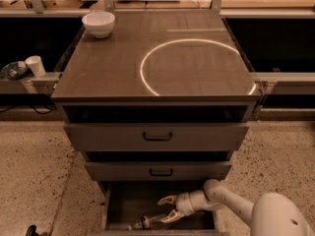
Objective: Pick water bottle from bottom drawer and place on counter
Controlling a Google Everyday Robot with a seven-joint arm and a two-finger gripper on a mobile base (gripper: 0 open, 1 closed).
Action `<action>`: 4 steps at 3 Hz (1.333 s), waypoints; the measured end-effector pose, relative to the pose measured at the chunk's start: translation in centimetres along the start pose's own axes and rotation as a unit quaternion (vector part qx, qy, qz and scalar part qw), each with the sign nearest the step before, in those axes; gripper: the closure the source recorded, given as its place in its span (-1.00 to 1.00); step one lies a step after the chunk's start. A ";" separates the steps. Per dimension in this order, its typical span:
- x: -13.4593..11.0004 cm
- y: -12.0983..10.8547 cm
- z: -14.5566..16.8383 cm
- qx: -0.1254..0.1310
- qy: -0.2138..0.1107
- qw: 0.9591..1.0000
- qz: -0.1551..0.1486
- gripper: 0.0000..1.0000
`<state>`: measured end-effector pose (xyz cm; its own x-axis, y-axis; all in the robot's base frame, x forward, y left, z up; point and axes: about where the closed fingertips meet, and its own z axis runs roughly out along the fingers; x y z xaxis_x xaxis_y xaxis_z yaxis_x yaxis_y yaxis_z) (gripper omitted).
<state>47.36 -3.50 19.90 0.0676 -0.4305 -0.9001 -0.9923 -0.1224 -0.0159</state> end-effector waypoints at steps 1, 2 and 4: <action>1.5 -0.4 1.0 0.002 0.021 1.000 -0.023 -0.12; 2.7 -0.3 1.5 0.006 0.038 0.998 -0.043 -0.12; 5.8 0.6 3.3 -0.013 0.085 0.994 -0.063 -0.15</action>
Offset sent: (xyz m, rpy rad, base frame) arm 0.0074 -0.0049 -0.0422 -0.1048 -0.1467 0.0273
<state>46.83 -3.13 13.21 0.2096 -0.5550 -0.8050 -0.9721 -0.2072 -0.1102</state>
